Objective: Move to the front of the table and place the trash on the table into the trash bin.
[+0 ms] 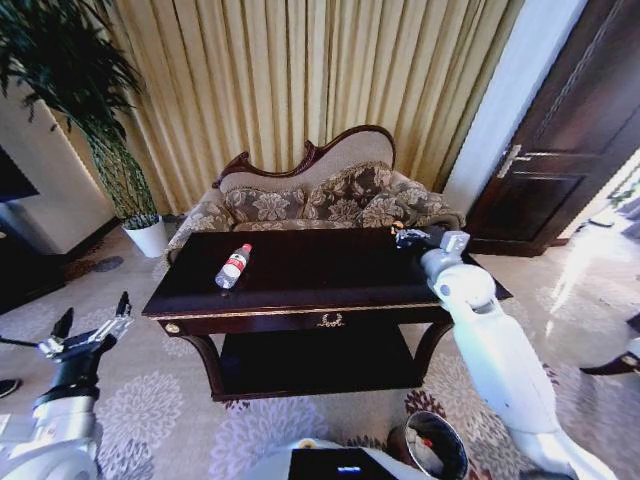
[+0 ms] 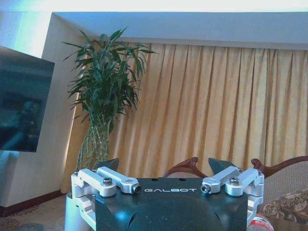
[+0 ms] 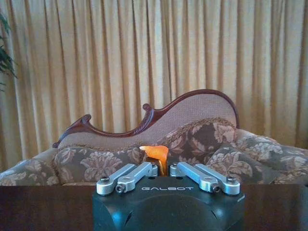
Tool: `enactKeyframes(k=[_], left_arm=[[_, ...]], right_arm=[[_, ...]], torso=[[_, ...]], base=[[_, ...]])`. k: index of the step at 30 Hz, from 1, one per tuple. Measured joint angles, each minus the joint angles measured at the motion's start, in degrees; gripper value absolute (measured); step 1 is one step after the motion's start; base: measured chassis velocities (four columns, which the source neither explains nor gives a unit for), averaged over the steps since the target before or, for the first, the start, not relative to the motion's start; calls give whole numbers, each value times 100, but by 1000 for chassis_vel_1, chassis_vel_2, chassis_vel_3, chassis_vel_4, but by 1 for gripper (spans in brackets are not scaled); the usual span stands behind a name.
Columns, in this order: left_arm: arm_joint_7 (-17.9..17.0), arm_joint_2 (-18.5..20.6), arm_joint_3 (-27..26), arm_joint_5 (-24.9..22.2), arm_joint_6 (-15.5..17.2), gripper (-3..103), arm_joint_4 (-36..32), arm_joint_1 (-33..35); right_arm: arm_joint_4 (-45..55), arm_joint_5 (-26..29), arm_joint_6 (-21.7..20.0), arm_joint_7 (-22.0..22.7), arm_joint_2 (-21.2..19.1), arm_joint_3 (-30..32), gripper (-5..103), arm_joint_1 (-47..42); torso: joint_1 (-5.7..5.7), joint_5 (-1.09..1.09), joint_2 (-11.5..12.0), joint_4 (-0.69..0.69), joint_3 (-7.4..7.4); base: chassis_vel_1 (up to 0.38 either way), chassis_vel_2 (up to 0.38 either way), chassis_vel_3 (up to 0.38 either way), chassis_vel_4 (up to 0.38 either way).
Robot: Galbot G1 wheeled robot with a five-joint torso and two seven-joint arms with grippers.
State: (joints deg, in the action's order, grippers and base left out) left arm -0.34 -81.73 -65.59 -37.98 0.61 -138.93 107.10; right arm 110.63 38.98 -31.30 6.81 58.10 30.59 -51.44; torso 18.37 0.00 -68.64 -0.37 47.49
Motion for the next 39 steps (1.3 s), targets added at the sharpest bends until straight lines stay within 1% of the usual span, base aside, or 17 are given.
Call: enactKeyframes(k=[2,11,19,30,34,37,39], left_arm=[[2,43,-11,-12,-4,100,8,13],[8,85,-68,-40,-62,100,-9,77],[59,25,-125,-50,-150,100,-91,180],[82,-70,-112,-41,-177,100,-190,225],[84,-80,-112,-38,-184,100,-196,227],[84,-91,-120,-36,-193,100,-196,229],[85,-91,-121,-35,-196,100,-196,230]], right_arm=[[99,4,15,0,9,145,7,-147],[187,13,27,0,36,279,7,-305],[211,79,34,0,14,388,7,-402],[350,155,46,0,-6,589,7,-593],[404,27,103,0,-1,624,7,-706],[463,-166,266,0,85,671,7,-906],[474,-188,286,0,112,691,7,-966]], torso=[[1,0,0,1,0],[0,0,0,0,0],[-3,1,-2,0,-1],[1,1,0,0,1],[0,1,0,0,0],[-4,1,-3,-1,-2],[-4,1,-3,0,-2]], base=[[45,-43,-30,64],[99,-107,-97,114],[144,-132,-140,127],[88,-117,-93,113],[105,-144,-93,163],[79,-48,-48,83],[0,0,0,0]])
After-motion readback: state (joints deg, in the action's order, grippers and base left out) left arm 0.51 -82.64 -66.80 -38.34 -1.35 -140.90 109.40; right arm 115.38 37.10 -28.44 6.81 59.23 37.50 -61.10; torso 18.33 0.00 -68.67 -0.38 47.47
